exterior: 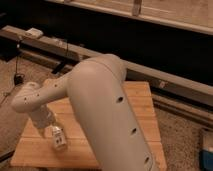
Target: Place the bottle in the ceramic bowl
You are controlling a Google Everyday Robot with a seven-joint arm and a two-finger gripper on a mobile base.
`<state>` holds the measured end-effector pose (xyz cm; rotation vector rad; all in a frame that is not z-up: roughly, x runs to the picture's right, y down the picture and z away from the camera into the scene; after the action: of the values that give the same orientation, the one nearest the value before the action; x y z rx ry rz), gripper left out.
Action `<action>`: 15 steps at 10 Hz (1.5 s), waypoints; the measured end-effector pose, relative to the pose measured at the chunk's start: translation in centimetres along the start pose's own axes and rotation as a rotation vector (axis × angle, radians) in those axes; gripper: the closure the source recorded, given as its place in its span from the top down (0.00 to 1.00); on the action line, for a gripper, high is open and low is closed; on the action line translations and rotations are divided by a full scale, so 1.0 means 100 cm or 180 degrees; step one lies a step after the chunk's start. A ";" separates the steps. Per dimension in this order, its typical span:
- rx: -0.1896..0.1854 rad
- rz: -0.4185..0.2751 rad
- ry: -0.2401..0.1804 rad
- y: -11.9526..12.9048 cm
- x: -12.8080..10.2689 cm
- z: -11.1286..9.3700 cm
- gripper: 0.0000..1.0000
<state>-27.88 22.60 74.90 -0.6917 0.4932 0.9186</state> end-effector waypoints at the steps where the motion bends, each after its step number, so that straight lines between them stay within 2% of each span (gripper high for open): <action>1: 0.0021 -0.0013 0.0029 0.000 -0.002 0.005 0.65; 10: 0.0158 -0.0077 0.0211 -0.004 -0.012 0.031 0.64; 12: 0.0191 -0.0087 0.0252 -0.005 -0.012 0.033 0.51; 15: 0.0181 -0.0152 0.0301 -0.002 -0.011 0.032 0.21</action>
<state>-28.03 24.22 77.86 -0.6945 0.5822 0.8269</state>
